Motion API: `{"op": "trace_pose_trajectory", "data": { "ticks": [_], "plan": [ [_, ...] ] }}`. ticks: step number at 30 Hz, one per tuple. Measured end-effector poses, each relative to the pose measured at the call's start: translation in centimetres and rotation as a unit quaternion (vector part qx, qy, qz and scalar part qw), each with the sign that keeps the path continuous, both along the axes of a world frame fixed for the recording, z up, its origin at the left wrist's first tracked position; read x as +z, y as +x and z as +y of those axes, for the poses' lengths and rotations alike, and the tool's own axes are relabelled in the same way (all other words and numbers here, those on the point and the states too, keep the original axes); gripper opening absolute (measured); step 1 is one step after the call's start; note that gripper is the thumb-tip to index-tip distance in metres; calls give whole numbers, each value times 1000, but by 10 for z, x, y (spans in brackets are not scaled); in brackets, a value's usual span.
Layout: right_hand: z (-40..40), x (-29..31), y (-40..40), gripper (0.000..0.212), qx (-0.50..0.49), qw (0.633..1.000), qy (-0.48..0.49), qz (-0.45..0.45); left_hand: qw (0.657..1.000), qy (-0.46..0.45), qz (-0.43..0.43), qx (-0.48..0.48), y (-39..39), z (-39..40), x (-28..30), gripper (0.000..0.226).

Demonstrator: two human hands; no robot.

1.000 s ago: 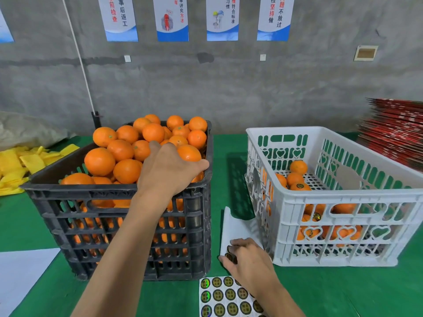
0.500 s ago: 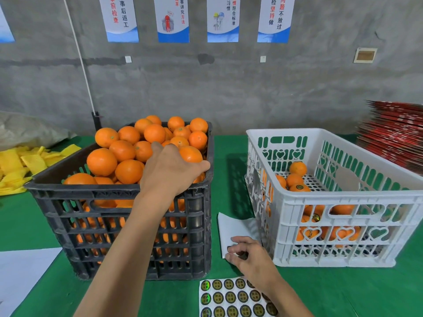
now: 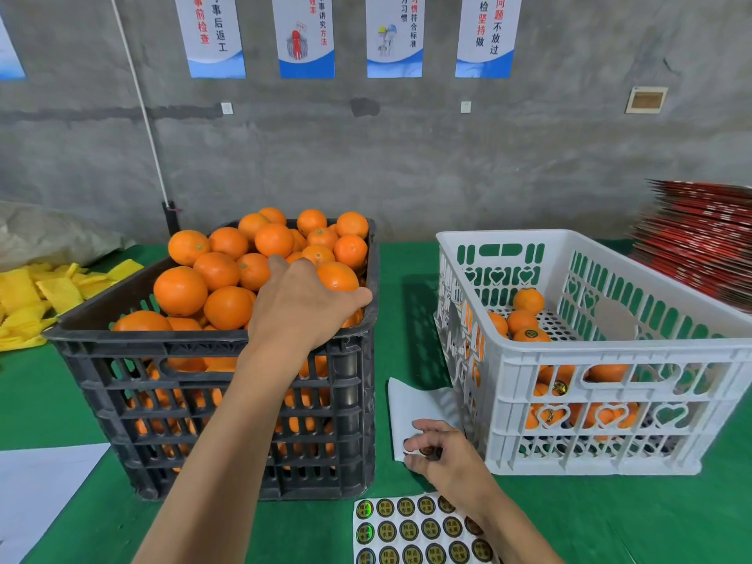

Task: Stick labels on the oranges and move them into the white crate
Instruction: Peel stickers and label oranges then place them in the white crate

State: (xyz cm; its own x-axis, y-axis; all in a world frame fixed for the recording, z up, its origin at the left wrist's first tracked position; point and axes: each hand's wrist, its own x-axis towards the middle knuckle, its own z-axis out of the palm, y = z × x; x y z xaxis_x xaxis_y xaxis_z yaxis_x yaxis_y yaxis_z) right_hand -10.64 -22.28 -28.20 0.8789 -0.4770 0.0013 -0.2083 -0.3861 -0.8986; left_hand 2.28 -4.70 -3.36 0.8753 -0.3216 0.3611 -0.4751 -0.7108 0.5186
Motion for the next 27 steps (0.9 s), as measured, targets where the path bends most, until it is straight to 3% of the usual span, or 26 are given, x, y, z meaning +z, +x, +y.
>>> {"op": "trace_pose_trajectory", "data": {
  "ticks": [5, 8, 12, 15, 27],
  "plan": [
    [-1, 1, -1, 16, 2, 1000, 1, 7, 1000, -2, 2, -2, 0, 0, 0, 61],
    [2, 1, -2, 8, -16, 1000, -26, 0, 1000, -9, 0, -5, 1, 0, 0, 59],
    [15, 5, -1, 33, -56, 983, -173, 22, 1000, -10, -3, -1, 0, 1, 0, 58],
    [20, 7, -1, 30, -72, 971, -227, 20, 1000, -10, -2, -1, -1, 1, 0, 58],
    [10, 11, -1, 8, -38, 997, -67, 14, 1000, -5, 4, 1, 0, 0, 0, 59]
  ]
}}
